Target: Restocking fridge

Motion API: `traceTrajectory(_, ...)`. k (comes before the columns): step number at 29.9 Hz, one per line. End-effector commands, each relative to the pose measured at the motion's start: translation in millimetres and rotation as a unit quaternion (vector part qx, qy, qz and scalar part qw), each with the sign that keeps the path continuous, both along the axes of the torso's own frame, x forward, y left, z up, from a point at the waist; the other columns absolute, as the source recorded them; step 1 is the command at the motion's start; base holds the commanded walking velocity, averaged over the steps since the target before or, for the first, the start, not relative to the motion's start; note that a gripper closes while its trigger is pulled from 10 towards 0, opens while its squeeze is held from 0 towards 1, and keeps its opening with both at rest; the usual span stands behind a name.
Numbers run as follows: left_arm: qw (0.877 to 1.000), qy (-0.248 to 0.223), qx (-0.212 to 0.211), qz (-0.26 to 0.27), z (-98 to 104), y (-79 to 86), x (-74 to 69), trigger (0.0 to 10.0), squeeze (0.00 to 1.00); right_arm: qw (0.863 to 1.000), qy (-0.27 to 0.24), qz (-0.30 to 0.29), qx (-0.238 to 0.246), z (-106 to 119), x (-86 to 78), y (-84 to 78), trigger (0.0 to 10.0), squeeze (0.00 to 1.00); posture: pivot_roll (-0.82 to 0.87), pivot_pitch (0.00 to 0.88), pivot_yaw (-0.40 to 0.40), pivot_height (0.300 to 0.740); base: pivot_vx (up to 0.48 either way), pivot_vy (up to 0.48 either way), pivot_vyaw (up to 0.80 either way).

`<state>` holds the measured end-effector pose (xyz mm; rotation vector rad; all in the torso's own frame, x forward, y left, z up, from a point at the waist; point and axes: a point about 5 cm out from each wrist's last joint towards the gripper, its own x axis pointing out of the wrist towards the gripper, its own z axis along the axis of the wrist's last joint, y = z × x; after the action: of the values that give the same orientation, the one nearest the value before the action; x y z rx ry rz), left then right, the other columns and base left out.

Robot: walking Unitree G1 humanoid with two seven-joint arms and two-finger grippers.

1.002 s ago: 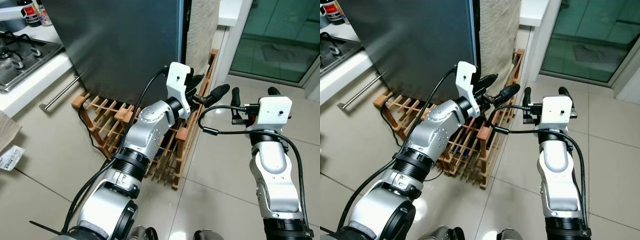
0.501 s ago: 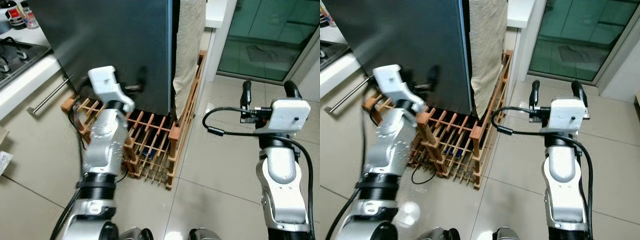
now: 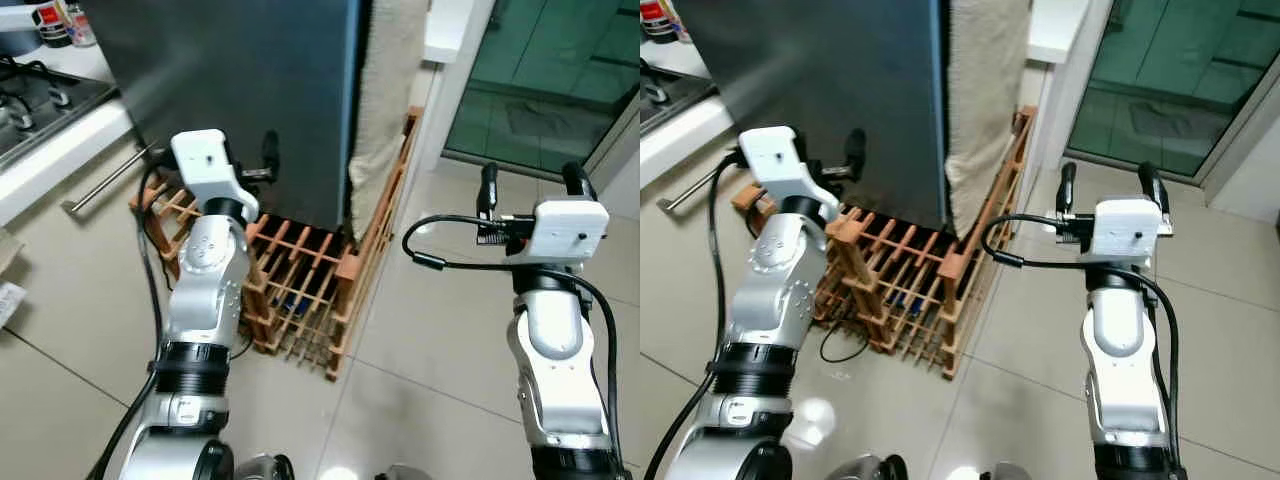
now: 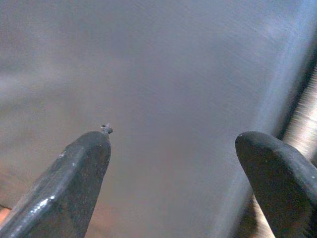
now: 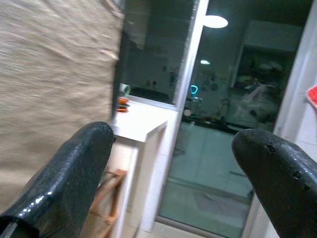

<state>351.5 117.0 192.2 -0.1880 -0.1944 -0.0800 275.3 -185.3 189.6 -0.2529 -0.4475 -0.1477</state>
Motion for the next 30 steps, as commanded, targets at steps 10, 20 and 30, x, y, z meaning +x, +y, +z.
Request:
traceTrajectory(10, 0.999, 0.015, 0.018, -0.027, -6, -9.8, 3.5, 10.0, 0.0, 1.0, 0.016, 0.001, -0.004, -6, 4.4, -1.4, 10.0, 0.04, -0.18, 0.04, 0.044, 0.74, 0.0, 0.0, -0.16)
traceTrajectory(20, 0.999, 0.033, 0.012, -0.036, 2, -21.0, 20.2, 10.0, 0.0, 1.0, 0.022, 0.019, -0.003, -7, 8.8, 4.7, 10.0, 0.04, -0.17, 0.039, 0.042, 0.74, 0.0, 0.0, -0.16)
traceTrajectory(30, 0.998, -0.046, -0.009, 0.033, 12, 44.4, -29.8, 10.0, 0.0, 0.999, -0.054, 0.001, 0.01, 27, -21.4, -1.4, 10.0, 0.04, -0.16, 0.032, 0.047, 0.74, 0.0, 0.0, 0.0)
